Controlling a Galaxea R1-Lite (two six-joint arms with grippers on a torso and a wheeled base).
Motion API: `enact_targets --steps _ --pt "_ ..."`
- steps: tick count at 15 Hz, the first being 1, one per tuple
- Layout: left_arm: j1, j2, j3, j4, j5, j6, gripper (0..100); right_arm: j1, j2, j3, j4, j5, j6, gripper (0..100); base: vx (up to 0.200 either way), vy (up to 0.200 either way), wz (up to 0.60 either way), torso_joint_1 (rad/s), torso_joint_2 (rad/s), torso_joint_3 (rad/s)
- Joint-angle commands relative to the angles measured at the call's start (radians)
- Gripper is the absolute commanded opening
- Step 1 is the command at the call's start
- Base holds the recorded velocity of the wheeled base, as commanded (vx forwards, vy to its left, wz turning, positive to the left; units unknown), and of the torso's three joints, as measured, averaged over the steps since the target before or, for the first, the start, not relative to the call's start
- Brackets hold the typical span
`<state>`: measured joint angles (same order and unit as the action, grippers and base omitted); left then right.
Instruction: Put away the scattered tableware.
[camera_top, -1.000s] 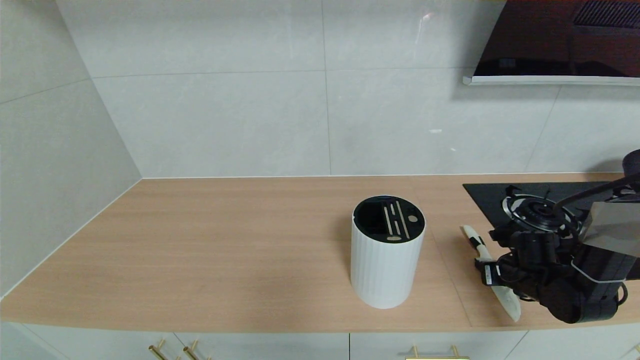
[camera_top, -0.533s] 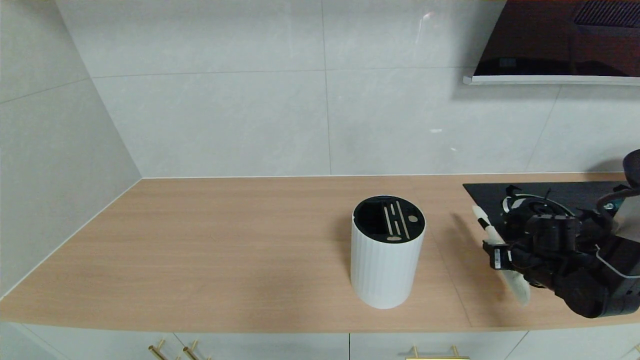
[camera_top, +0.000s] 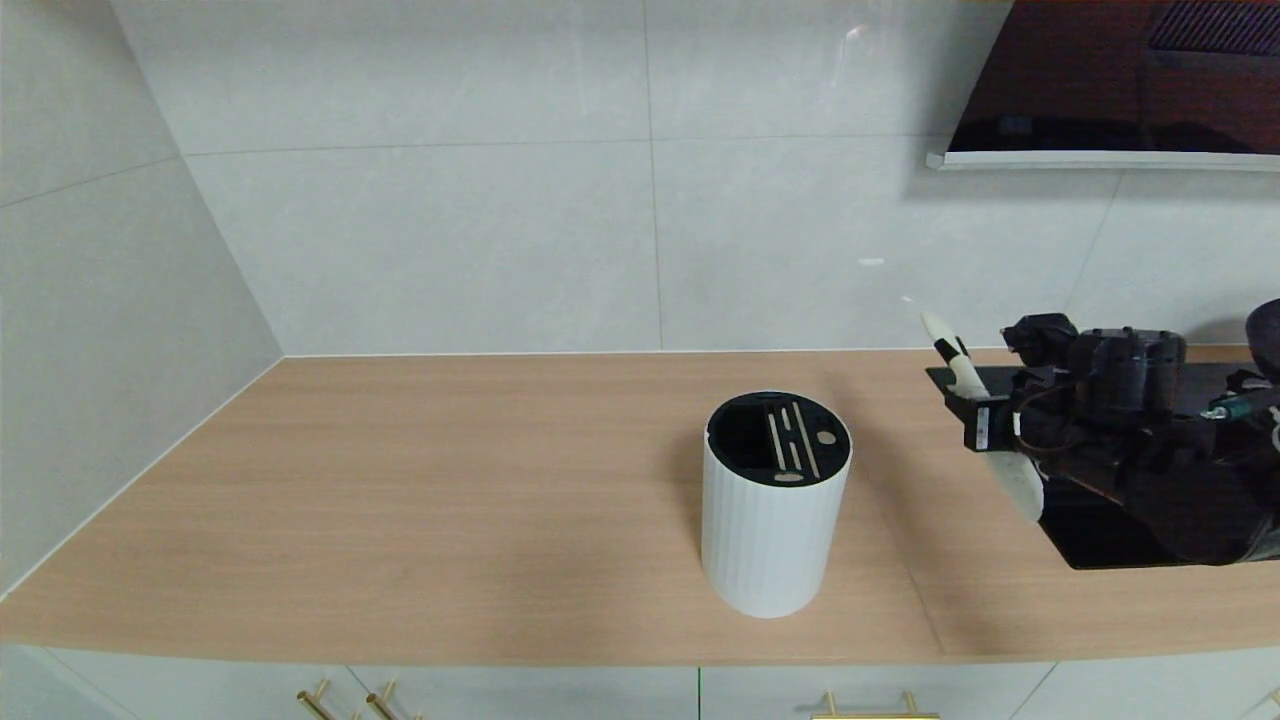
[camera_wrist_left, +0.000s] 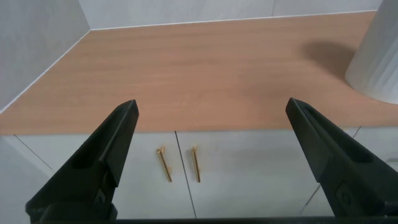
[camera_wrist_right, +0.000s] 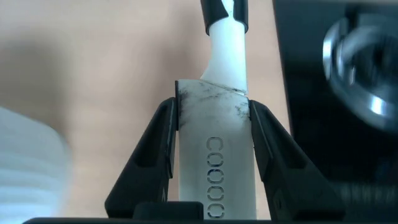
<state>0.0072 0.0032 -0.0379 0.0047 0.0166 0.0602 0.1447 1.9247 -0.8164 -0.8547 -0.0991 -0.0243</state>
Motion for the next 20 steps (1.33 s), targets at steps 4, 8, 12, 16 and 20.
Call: enact_targets --steps 4,8,12,16,20 --pt "-0.006 0.551 -0.453 0.110 -0.175 0.041 100 0.099 -0.211 0.006 0.003 -0.004 0.001 0 0.000 0.000 0.00 0.000 0.00 0.000" --pt "-0.162 0.900 -0.643 0.035 -0.274 -0.076 100 0.222 -0.316 0.042 0.011 -0.011 0.017 0 0.000 0.000 0.00 0.000 0.00 0.000" --pt "-0.378 1.077 -0.692 -0.284 -0.268 -0.198 100 0.257 -0.325 0.028 0.025 -0.011 0.017 0 0.000 0.000 0.00 0.000 0.00 0.000" --pt "-0.529 1.199 -0.588 -0.543 -0.308 -0.339 100 0.355 -0.374 0.048 0.025 -0.014 0.018 0 0.000 0.000 0.00 0.000 0.00 0.000" --pt "-0.535 1.347 -0.560 -0.776 -0.308 -0.439 100 0.470 -0.363 0.051 0.025 -0.014 0.096 0 0.000 0.000 0.00 0.000 0.00 0.000"
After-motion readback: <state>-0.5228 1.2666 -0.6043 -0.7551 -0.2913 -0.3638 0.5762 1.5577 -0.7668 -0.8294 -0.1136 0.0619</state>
